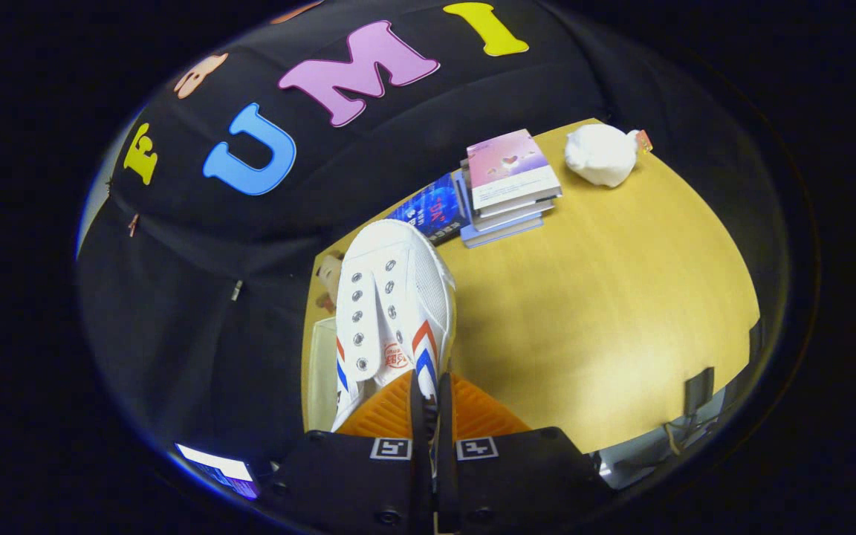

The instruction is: Open the storage box then place both shoes into the box .Put the left shoe in first, then the right shoe, with the right side of both shoes facing outward in a uniform manner.

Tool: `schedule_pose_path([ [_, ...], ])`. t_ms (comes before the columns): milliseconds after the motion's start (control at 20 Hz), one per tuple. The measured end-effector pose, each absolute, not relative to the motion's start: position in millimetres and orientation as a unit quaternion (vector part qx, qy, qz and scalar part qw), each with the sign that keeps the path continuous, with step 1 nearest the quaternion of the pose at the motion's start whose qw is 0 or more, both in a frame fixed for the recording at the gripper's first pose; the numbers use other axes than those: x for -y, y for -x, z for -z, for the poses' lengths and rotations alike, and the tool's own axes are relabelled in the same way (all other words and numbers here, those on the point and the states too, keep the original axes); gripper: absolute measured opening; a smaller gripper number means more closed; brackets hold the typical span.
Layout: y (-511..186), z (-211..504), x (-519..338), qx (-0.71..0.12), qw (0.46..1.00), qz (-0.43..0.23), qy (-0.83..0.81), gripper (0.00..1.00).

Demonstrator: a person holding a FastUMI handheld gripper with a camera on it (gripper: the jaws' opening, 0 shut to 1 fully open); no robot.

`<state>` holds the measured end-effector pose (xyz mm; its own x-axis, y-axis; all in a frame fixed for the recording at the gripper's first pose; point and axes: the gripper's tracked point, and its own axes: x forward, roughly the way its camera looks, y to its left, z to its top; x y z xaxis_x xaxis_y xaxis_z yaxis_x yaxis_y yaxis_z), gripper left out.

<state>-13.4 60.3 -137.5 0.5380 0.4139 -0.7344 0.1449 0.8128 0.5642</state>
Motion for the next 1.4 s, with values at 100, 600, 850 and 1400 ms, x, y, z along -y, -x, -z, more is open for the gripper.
schedule_pose_path([
  [100, 16.2, 133.2, -94.3, -0.477, 0.820, -0.094, -0.301, 0.07],
  [600, 32.3, 189.6, -205.5, -0.526, 0.808, -0.113, -0.239, 0.07],
  [850, 27.9, 232.0, -205.0, -0.550, 0.814, -0.051, -0.180, 0.07],
  [1400, 12.3, 221.8, -214.9, -0.513, 0.847, -0.049, -0.128, 0.82],
])
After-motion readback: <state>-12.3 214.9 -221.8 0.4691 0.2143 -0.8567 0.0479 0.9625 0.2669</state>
